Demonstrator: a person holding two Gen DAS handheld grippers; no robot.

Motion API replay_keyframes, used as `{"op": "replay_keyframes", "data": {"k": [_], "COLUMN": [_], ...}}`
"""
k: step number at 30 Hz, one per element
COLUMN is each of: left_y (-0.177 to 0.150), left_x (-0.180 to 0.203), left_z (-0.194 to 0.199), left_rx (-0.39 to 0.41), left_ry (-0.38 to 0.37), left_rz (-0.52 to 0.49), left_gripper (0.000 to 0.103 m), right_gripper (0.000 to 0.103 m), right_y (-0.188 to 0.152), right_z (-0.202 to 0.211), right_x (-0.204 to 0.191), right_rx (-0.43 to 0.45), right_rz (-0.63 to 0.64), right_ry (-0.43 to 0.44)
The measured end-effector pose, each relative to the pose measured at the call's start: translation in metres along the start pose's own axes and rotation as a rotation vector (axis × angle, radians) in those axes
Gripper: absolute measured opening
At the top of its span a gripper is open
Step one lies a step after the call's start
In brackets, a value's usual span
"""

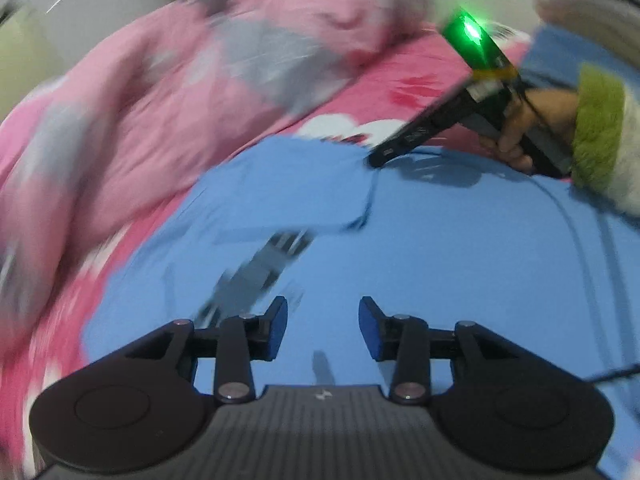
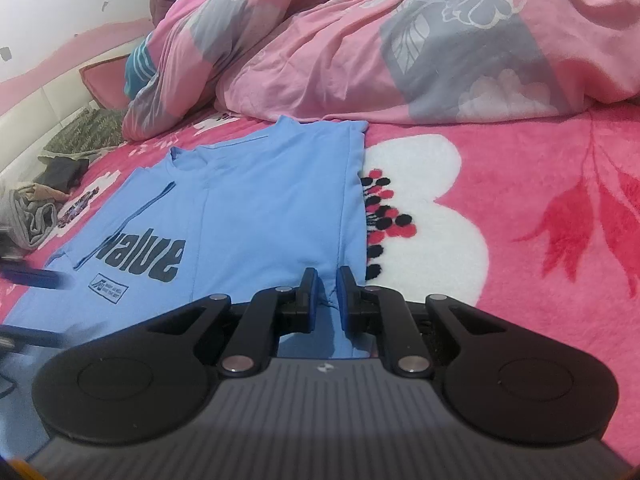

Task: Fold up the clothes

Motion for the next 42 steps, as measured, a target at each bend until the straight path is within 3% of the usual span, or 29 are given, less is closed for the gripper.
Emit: {"op": "replay_keyframes", "data": {"k": [3, 6, 9, 11, 16, 18, 20, 24, 29, 31, 33, 37, 42], "left_y": [-0.028, -0.06, -0.092, -0.11, -0.142, -0.148, -0.15, -0.156, -0.162, -0.165, -0.168, -0.174, -0.17], "left_x": [-0.014, -0.025, -0.035, -0.033, -0.036, -0.035, -0.033, -0.032, -0.042, -0.05, -0.056, -0.051, -0.015], "left_z": [0.054, 0.106, 0.153, 0.161, 0.163, 0.164, 0.169, 0.18, 0.2, 0.213, 0.226, 0.237, 0.213], "left_rx": [0.008, 0.027, 0.044, 0.044, 0.054, 0.073, 0.115, 0.163, 0.163, 0.162, 0.161, 0.156, 0.167], "left_ry": [0.095, 0.189, 0.275, 0.288, 0.316, 0.341, 0.347, 0.319, 0.308, 0.306, 0.322, 0.324, 0.245], "left_rz": [0.16, 0.318, 0.462, 0.501, 0.542, 0.529, 0.532, 0.525, 0.516, 0.524, 0.522, 0.542, 0.568], "left_gripper": [0.047, 0.049, 0.056, 0.056, 0.058, 0.059, 0.069, 0.073, 0.073, 0.073, 0.073, 0.075, 0.075], "right_gripper": [0.01, 0.017, 0.017, 0.017, 0.016, 0.016, 0.016, 0.02, 0.038, 0.053, 0.061, 0.072, 0.072], "right_y": [0.002, 0.01, 0.018, 0.019, -0.013, -0.011, 0.01, 0.048, 0.056, 0.05, 0.039, -0.001, -0.072], "right_z": [0.001, 0.006, 0.007, 0.003, -0.046, -0.042, -0.008, 0.093, 0.247, 0.297, 0.336, 0.359, 0.287], "right_x": [-0.006, -0.02, -0.046, -0.067, -0.116, -0.125, -0.136, -0.156, -0.176, -0.185, -0.196, -0.211, -0.22], "right_rx": [-0.002, 0.014, 0.043, 0.045, -0.164, -0.186, -0.139, 0.045, 0.237, 0.279, 0.304, 0.291, 0.156], "right_rz": [0.049, 0.118, 0.173, 0.228, 0.487, 0.538, 0.476, 0.327, 0.181, 0.163, 0.15, 0.069, -0.047], "right_ry": [-0.018, -0.035, -0.005, 0.017, -0.019, -0.048, -0.052, -0.044, -0.033, -0.038, -0.04, 0.002, 0.016]}}
Point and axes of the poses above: each gripper's, at about its wrist camera, not at the fingertips, and z roughly against the way its jaws point, x to its right, y to its top, the point moved 5 cm from there along -z, roughly the way its jaws point, and after that the axes turned 14 degrees about x, right-handed, at the moved point
